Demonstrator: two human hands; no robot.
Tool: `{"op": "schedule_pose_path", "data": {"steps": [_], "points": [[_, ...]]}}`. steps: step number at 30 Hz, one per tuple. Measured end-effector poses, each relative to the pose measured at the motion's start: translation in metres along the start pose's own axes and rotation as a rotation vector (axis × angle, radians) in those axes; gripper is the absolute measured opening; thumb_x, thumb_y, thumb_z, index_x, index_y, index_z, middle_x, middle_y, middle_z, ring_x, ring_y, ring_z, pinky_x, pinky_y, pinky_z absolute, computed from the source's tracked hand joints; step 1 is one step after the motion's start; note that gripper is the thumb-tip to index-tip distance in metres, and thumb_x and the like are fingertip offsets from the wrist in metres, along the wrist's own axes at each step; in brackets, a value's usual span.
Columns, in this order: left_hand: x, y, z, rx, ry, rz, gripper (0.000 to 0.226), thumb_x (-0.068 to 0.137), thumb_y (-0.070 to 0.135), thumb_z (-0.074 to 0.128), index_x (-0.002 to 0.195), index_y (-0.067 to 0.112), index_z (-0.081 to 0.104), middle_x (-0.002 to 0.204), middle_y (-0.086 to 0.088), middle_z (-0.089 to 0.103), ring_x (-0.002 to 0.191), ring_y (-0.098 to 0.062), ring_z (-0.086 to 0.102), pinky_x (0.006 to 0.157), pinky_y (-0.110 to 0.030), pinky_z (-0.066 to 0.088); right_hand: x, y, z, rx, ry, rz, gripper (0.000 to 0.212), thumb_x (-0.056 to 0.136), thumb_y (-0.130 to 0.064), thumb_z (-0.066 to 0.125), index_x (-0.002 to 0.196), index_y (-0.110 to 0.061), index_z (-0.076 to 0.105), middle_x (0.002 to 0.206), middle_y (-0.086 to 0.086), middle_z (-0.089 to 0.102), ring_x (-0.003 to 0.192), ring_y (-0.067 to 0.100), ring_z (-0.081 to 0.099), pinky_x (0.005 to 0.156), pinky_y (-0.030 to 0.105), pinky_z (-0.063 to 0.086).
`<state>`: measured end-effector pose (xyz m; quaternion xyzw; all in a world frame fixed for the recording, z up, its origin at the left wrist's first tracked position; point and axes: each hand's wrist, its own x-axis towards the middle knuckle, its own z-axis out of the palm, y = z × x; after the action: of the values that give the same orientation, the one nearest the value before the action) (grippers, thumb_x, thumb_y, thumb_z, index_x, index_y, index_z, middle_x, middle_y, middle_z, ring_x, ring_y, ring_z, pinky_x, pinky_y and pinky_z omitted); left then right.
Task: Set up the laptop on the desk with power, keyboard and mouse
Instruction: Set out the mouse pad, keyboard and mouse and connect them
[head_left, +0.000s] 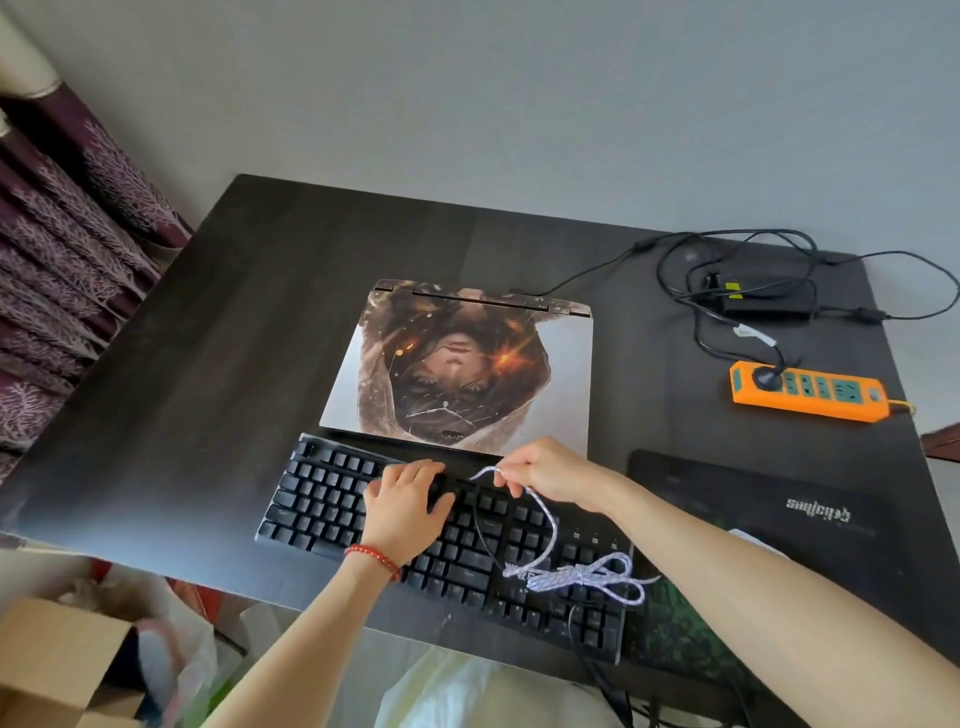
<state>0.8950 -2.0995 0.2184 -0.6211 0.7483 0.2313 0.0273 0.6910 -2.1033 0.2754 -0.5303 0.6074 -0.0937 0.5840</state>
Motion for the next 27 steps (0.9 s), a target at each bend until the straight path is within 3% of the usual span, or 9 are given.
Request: {"op": "schedule_pose_path", "data": {"steps": [3,5,8,11,14,18,21,23,27], "points": [[0.018,-0.001,0.009,0.177,-0.079,0.109,0.051,0.086,0.051,0.043,0.134,0.033,0.037,0.141,0.011,0.04,0.138,-0.023,0.017,0.111,-0.058,-0.002,-0.003,-0.008,-0.004,0.051,0.076,-0.062,0.03,0.095,-0.016,0.044,0.072,-0.017,0.063,0.065,-0.004,0.055,0.068,0.012,0.048,0.068,0.018,0.04],[0.03,-0.001,0.007,0.215,-0.164,0.138,0.053,0.083,0.053,0.046,0.131,0.031,0.038,0.135,0.008,0.047,0.134,-0.021,0.026,0.11,-0.059,-0.006,-0.009,-0.019,-0.016,0.216,0.163,-0.11,0.03,0.095,-0.013,0.043,0.072,-0.018,0.061,0.063,-0.004,0.051,0.062,0.008,0.044,0.057,0.01,0.038],[0.041,-0.001,0.001,0.241,-0.23,0.138,0.057,0.08,0.052,0.053,0.128,0.025,0.04,0.128,0.005,0.051,0.125,-0.017,0.04,0.112,-0.056,-0.004,-0.025,-0.033,-0.042,0.317,0.239,-0.198,0.031,0.095,-0.012,0.043,0.071,-0.02,0.061,0.062,-0.006,0.05,0.062,0.007,0.043,0.056,0.012,0.034],[0.041,-0.005,0.003,0.253,-0.235,0.156,0.054,0.081,0.053,0.051,0.127,0.027,0.042,0.129,0.005,0.049,0.125,-0.017,0.039,0.114,-0.054,0.003,-0.048,-0.027,-0.063,0.288,0.268,-0.243,0.03,0.095,-0.009,0.042,0.075,-0.019,0.061,0.066,-0.004,0.05,0.063,0.006,0.044,0.061,0.02,0.032],[0.038,-0.006,0.004,0.227,-0.215,0.114,0.049,0.082,0.053,0.051,0.125,0.03,0.044,0.128,0.003,0.048,0.125,-0.019,0.038,0.113,-0.055,0.008,-0.081,0.0,-0.075,0.213,0.281,-0.214,0.029,0.095,-0.005,0.04,0.077,-0.017,0.059,0.068,-0.002,0.05,0.056,-0.003,0.044,0.06,0.017,0.035],[0.034,0.005,0.001,0.129,-0.173,0.022,0.042,0.084,0.043,0.053,0.124,0.03,0.048,0.129,0.001,0.046,0.126,-0.023,0.037,0.112,-0.056,0.01,-0.121,0.047,-0.085,0.36,0.459,-0.163,0.029,0.095,-0.004,0.04,0.081,-0.014,0.063,0.068,0.001,0.052,0.059,0.002,0.048,0.061,0.021,0.04],[0.03,0.04,0.0,-0.057,0.009,0.16,0.031,0.085,0.018,0.052,0.115,0.024,0.058,0.124,-0.001,0.053,0.121,-0.023,0.042,0.111,-0.047,0.018,-0.136,0.077,-0.082,0.353,0.647,-0.099,0.032,0.095,-0.002,0.039,0.083,-0.017,0.064,0.067,0.003,0.051,0.063,0.009,0.049,0.063,0.025,0.041],[0.028,0.074,-0.003,-0.167,0.035,0.298,0.039,0.08,0.001,0.046,0.111,0.019,0.062,0.118,-0.001,0.06,0.116,-0.021,0.048,0.107,-0.041,0.027,-0.142,0.095,-0.074,0.362,0.766,-0.06,0.033,0.095,-0.002,0.039,0.082,-0.019,0.064,0.067,0.004,0.051,0.067,0.015,0.049,0.065,0.027,0.043],[0.011,0.128,0.0,-0.021,-0.299,0.634,0.046,0.075,0.0,0.041,0.109,0.024,0.062,0.106,0.008,0.069,0.106,-0.013,0.057,0.103,-0.035,0.032,-0.159,0.117,-0.066,0.487,0.984,-0.034,0.034,0.095,-0.003,0.038,0.079,-0.02,0.063,0.069,0.004,0.051,0.069,0.015,0.051,0.065,0.024,0.045]]}}
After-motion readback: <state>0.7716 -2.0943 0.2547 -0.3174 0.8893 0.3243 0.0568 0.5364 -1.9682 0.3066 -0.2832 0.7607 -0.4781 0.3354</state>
